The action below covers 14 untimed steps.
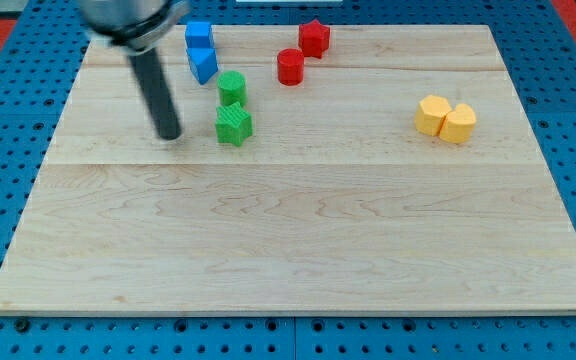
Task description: Push the green circle close to red circle
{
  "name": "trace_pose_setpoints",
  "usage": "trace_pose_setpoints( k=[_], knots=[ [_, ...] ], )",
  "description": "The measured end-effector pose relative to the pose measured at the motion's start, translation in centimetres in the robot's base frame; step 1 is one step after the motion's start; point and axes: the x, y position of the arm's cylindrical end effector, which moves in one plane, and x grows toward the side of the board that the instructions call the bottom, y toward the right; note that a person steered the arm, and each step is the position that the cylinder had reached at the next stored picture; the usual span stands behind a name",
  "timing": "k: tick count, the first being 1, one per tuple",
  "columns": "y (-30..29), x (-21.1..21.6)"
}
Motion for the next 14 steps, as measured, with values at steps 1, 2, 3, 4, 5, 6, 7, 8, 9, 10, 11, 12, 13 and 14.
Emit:
trace_pose_setpoints(
  k=[1,2,3,4,5,6,7,8,9,10,11,12,13,14],
  knots=[
    [10.6,-1.3],
    [20.7,-1.4],
    [16.5,-1.4],
    [11.5,-0.9],
    [16.8,4.1],
    [22.4,3.6],
    [21.4,3.2],
    [10.9,0.1],
    [9.3,-2.6],
    [4.5,-3.2],
    [2.5,-3.2],
    [-1.1,-3.6],
    [0.5,-6.3],
    [5.7,-7.0]
  ],
)
